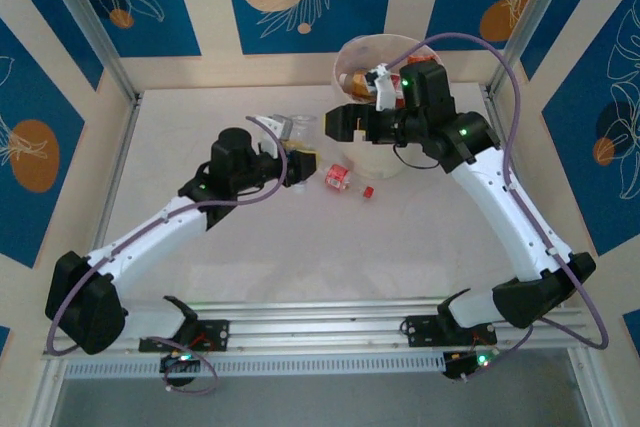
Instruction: Put the plastic bottles in the bin
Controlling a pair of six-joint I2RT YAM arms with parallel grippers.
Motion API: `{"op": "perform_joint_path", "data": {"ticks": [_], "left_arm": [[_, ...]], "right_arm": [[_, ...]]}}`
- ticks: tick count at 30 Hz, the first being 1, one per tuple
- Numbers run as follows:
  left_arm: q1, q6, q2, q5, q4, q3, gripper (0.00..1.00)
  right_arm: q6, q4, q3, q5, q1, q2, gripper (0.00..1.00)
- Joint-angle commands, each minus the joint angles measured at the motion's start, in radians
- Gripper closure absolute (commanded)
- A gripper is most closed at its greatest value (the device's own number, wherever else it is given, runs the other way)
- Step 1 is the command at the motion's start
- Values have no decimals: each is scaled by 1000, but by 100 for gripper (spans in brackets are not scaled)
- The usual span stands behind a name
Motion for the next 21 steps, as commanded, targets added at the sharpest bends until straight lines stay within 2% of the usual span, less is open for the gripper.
{"op": "perform_joint_path", "data": {"ticks": [1, 5, 13, 21], "left_arm": [[-9, 3, 5, 166, 93, 61, 47], [-11, -16, 8, 221, 120, 75, 47], [-24, -5, 6, 315, 128, 90, 47], [-44, 32, -5, 333, 103, 102, 44]], "right_arm": [[-53, 30, -1, -55, 32, 21, 1], [-74, 30, 16, -50, 62, 47, 0], [-107, 29, 70, -74, 102, 108, 7], [-94, 50, 84, -90, 119, 139, 21]]}}
